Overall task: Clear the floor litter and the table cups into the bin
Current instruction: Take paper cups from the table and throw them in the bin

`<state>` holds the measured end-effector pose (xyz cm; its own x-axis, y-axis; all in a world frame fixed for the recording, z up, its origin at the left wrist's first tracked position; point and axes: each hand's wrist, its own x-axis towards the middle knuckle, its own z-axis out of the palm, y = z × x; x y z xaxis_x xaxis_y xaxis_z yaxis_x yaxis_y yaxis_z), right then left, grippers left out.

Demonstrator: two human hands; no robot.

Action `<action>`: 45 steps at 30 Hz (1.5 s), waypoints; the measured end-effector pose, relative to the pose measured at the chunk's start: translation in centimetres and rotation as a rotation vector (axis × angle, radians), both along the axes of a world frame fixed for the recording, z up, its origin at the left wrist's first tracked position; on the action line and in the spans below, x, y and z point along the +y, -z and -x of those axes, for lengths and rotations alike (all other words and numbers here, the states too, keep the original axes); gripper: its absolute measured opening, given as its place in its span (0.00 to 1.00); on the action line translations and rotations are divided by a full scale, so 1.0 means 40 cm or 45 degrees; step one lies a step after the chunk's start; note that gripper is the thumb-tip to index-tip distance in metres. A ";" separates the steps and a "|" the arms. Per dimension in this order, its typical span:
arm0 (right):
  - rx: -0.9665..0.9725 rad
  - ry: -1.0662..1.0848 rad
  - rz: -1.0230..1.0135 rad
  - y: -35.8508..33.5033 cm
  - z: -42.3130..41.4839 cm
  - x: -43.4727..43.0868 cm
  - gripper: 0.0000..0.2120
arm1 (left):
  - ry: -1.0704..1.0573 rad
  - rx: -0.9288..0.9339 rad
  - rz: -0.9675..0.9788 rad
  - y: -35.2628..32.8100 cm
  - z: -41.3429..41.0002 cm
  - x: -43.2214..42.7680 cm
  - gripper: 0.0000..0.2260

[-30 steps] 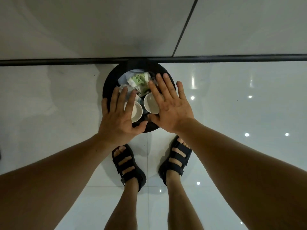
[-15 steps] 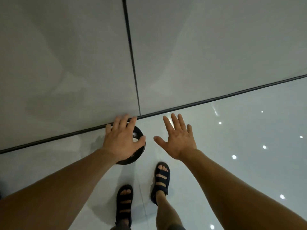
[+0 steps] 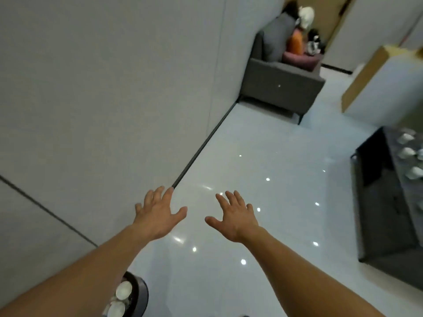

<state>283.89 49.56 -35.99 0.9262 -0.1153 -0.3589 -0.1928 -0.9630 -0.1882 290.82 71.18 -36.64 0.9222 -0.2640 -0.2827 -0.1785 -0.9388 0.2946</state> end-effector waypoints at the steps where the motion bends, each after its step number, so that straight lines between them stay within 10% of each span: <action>1: -0.022 0.074 -0.001 -0.028 0.032 -0.056 0.40 | 0.064 -0.022 0.009 -0.036 0.002 -0.059 0.37; 21: -0.078 1.029 0.012 -0.178 0.751 -1.013 0.39 | 0.949 -0.147 0.088 -0.249 0.429 -1.213 0.34; 45: -0.001 1.432 -0.040 -0.058 0.688 -1.799 0.40 | 1.374 -0.068 0.056 -0.129 0.213 -2.147 0.35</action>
<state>256.36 -22.41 -33.66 0.3014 -0.8763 -0.3758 -0.9488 -0.2365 -0.2095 282.29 -14.71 -31.48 0.2080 -0.9533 -0.2190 -0.9185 -0.2673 0.2915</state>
